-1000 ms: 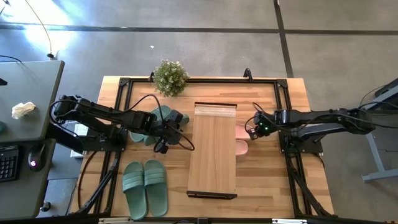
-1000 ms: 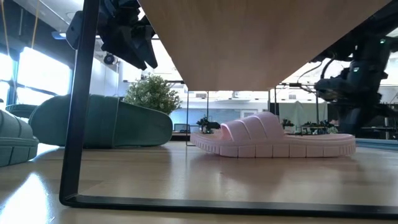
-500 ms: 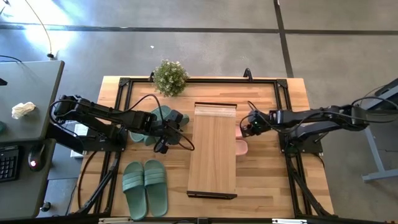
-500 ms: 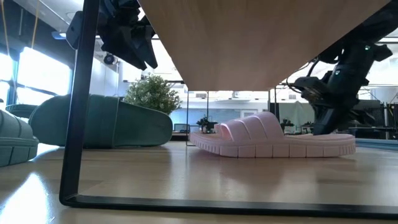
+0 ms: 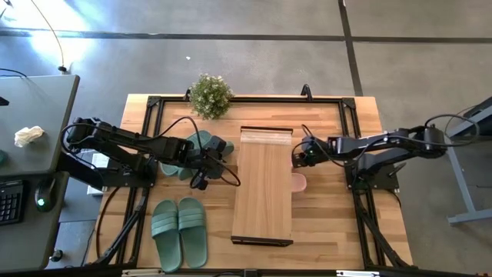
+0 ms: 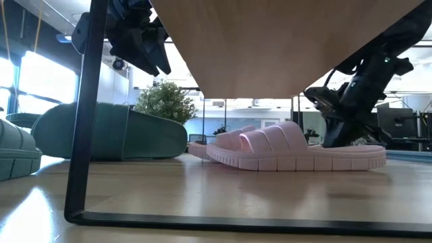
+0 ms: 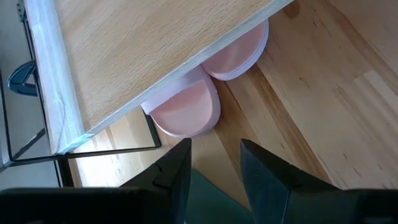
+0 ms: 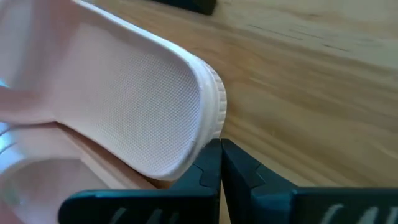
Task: Pick and place slides into the shelf
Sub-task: Adjust the slippers under the shelf
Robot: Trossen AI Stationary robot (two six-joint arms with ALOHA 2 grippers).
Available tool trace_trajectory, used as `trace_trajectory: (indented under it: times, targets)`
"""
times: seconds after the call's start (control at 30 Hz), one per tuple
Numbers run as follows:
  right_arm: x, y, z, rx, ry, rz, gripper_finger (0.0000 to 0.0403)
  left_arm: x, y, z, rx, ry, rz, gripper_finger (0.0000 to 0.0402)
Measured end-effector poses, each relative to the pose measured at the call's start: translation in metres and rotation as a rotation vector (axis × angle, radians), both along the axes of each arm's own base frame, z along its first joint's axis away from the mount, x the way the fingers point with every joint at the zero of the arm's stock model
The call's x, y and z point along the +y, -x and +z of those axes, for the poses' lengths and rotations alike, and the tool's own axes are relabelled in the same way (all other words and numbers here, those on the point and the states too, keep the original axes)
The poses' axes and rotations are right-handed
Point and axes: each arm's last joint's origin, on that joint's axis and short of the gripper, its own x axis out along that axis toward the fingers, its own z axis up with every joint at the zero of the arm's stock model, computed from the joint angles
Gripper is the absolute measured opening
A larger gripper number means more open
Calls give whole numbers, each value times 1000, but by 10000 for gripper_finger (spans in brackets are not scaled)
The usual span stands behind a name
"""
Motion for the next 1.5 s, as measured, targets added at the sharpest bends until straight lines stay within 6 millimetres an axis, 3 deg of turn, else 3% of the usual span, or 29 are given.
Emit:
trace_trajectory:
  times: [0.43, 0.63, 0.83, 1.07, 1.2, 1.5]
  targets:
    - [1, 6, 1, 40, 8, 10, 0, 0, 2, -1, 24, -1, 0, 122]
    - [8, 28, 19, 73, 39, 75, 0, 0, 12, -7, 133, 24, 40, 122]
    - [30, 54, 32, 120, 29, 198, 0, -4, 18, -12, 197, 181, 46, 122]
    - [54, 61, 39, 66, 68, 370, 0, -7, 20, -49, 121, 347, 60, 122]
    - [61, 62, 37, 76, 111, 382, 0, -9, 17, -66, -16, 431, 72, 122]
    - [73, 57, 11, -51, 87, 366, 0, -9, 10, -69, -82, 439, 66, 122]
